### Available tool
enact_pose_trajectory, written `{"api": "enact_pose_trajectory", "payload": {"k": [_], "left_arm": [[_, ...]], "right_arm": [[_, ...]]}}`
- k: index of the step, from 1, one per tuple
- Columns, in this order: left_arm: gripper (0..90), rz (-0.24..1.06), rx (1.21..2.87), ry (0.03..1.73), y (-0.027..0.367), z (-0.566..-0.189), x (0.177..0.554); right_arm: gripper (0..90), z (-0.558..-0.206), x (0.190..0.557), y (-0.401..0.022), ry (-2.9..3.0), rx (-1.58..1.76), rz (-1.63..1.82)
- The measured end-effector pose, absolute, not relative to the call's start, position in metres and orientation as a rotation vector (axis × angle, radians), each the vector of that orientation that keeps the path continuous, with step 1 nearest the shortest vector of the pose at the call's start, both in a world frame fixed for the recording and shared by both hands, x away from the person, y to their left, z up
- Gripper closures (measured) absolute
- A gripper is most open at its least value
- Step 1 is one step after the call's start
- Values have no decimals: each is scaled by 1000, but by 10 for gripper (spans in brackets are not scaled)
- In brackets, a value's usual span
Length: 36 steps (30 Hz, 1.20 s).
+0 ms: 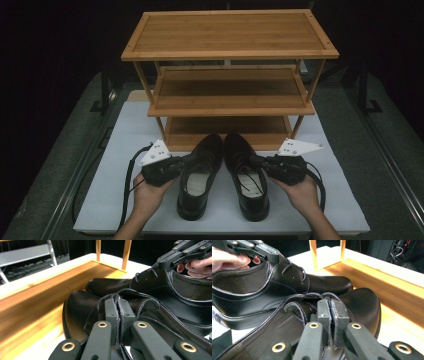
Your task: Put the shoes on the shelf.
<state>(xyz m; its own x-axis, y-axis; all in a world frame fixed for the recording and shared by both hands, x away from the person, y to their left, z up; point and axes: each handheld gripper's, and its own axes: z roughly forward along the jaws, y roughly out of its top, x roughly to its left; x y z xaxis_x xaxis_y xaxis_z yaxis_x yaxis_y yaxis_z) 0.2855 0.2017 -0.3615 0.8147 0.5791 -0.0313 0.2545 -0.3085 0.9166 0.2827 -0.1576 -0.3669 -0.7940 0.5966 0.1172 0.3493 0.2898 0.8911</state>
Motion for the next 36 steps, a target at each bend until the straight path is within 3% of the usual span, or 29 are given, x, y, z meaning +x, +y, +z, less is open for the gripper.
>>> {"api": "enact_pose_trajectory", "payload": {"k": [25,36], "left_arm": [[882,511,1836,652,177,-367,355],[881,514,1850,665,172,-381,364]], "right_arm": [[866,-365,359,-161,2214,862,1473],[865,-381,371,-157,2230,880,1444]]}}
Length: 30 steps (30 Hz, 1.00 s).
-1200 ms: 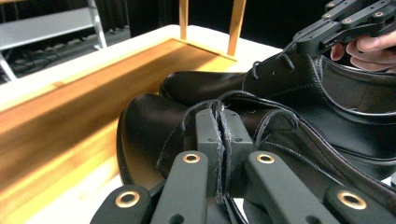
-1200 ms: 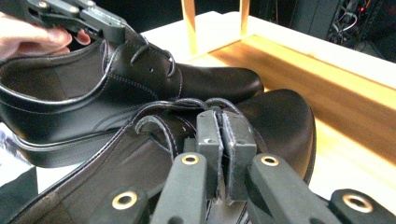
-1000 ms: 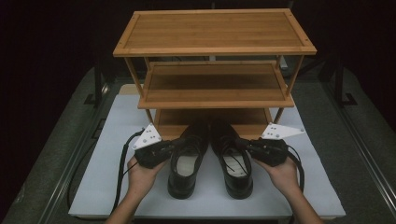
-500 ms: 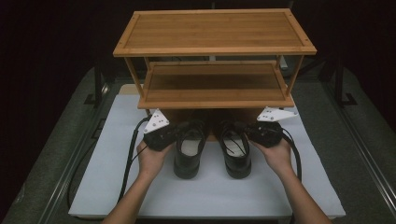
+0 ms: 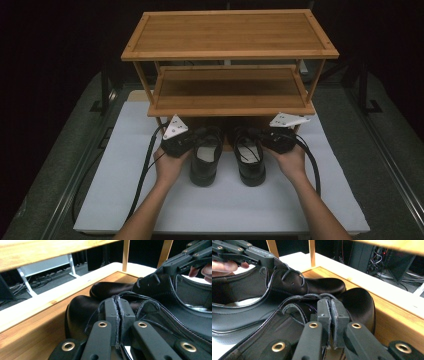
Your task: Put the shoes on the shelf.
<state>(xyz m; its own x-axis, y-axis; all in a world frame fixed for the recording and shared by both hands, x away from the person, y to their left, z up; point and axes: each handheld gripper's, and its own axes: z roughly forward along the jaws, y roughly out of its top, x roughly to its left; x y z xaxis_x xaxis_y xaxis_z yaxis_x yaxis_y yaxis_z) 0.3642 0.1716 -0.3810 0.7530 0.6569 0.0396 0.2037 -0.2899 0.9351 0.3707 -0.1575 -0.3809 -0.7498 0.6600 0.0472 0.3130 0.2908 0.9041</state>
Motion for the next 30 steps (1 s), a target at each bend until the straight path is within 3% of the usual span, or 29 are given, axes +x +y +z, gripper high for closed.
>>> {"api": "enact_pose_trajectory", "payload": {"k": [14,18,20,23,30], "left_arm": [[874,480,1879,625,177,-392,352],[850,478,1885,628,179,-393,349],[802,455,1880,640,183,-390,349],[635,424,1875,655,190,-384,348],[419,378,1920,641,206,-376,334]], "right_arm": [[855,-386,360,-153,2257,862,1432],[813,-386,360,-154,2259,866,1421],[730,-384,360,-156,2244,884,1418],[627,-376,358,-166,2201,919,1464],[507,-370,342,-181,2227,936,1458]]}}
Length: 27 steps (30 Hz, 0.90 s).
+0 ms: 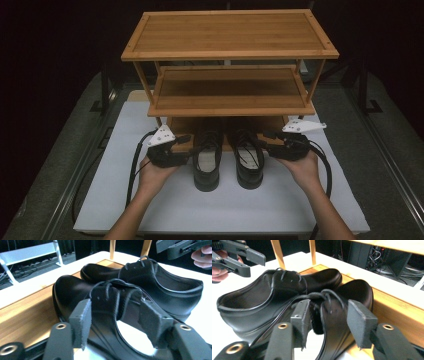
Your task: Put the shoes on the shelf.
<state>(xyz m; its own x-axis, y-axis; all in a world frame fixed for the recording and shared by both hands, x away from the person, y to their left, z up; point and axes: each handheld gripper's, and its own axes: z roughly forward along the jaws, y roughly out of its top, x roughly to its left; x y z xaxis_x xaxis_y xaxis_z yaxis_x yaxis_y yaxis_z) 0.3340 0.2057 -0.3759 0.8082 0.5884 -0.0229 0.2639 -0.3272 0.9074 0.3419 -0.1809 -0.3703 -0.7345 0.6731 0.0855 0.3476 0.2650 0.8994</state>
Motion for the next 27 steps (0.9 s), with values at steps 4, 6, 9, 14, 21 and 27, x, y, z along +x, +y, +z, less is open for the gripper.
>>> {"api": "enact_pose_trajectory", "payload": {"k": [4,6,9,14,21,27], "left_arm": [[351,348,1921,635,217,-378,321],[322,344,1935,629,222,-381,314],[258,340,1947,636,228,-387,305],[116,335,1991,653,233,-401,295],[0,278,2041,664,224,-423,289],[0,291,2117,647,210,-439,288]], "right_arm": [[449,-369,328,-190,2243,939,1451],[423,-369,321,-194,2254,941,1436],[393,-376,308,-201,2253,942,1424],[259,-397,295,-207,2308,982,1360],[172,-416,282,-206,2375,980,1325],[163,-440,281,-194,2468,977,1245]]}}
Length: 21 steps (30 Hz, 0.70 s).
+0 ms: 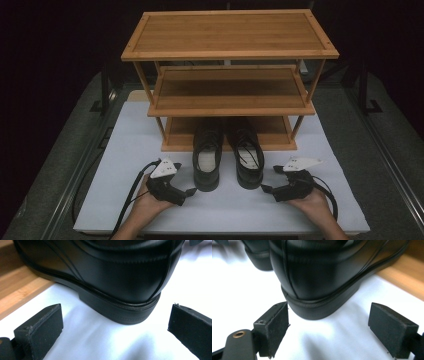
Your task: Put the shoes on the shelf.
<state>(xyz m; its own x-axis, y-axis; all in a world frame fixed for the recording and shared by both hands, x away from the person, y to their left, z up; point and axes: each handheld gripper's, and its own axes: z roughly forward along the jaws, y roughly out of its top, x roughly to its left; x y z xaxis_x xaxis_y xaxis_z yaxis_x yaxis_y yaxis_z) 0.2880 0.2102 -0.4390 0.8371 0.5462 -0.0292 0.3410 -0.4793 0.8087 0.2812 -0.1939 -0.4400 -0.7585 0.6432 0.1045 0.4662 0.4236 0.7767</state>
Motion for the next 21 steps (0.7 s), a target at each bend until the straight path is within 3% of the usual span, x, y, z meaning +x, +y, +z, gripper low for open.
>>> {"api": "enact_pose_trajectory", "payload": {"k": [13,18,21], "left_arm": [[4,293,2181,632,190,-450,292],[89,309,2261,596,178,-452,294],[91,313,2280,603,176,-452,295]], "right_arm": [[168,-454,290,-178,2516,957,1222],[199,-456,291,-173,2537,930,1229],[201,-456,291,-168,2537,930,1229]]}}
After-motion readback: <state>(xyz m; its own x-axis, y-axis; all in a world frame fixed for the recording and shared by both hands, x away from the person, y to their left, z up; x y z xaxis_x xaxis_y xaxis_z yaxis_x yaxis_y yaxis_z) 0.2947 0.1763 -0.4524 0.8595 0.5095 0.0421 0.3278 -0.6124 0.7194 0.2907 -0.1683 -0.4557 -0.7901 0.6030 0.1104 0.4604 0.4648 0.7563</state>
